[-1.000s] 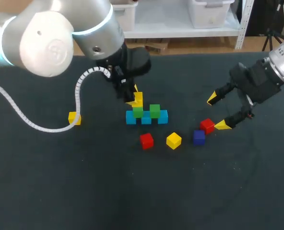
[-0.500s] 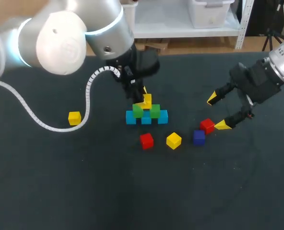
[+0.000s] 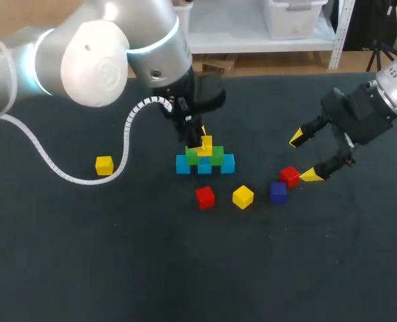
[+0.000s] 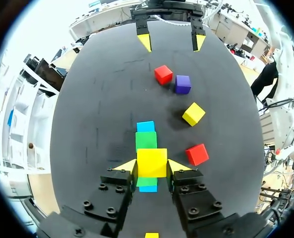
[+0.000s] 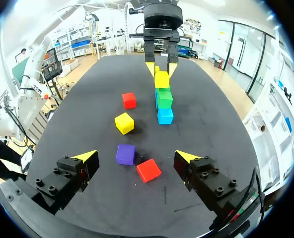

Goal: Place the blue cubes, place green cubes on the blue cubes, place the yellow cubes on the green cubes, then place the red cubes on the yellow cubes, and place purple cube on the red cubes.

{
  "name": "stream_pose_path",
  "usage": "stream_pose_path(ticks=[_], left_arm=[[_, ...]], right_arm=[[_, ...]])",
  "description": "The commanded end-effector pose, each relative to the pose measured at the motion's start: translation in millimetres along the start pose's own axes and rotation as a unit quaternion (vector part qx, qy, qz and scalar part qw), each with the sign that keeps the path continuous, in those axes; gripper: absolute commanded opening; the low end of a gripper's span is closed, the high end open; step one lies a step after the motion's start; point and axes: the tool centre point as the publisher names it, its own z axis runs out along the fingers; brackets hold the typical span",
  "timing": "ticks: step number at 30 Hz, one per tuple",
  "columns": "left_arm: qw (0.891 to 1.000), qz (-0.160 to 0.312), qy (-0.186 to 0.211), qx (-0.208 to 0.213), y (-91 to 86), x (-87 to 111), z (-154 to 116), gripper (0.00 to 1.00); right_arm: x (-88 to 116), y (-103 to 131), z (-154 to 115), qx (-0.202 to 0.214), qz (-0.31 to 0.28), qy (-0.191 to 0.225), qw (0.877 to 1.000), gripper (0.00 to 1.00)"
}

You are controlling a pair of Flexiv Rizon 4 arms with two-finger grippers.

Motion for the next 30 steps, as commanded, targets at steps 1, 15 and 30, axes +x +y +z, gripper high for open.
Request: stream_pose_path(ticks=[1,15,30], left_arm=[[1.0,0.0,0.003,0.004,4.6,0.5,1.7,0.0],[1.0,0.0,0.002,0.006,10.0,2.1,4.6,0.0],[1.0,0.0,0.003,0.009,11.8,3.1,6.7,0.0]], right_arm=[[0.3,-0.8,0.6,-0.001,0.0,-0.001,1.0,1.0],[0.3,-0.8,0.6,-0.001,0.0,-0.001,1.0,1.0],[0.3,-0.8,0.6,-0.001,0.0,-0.001,1.0,1.0]])
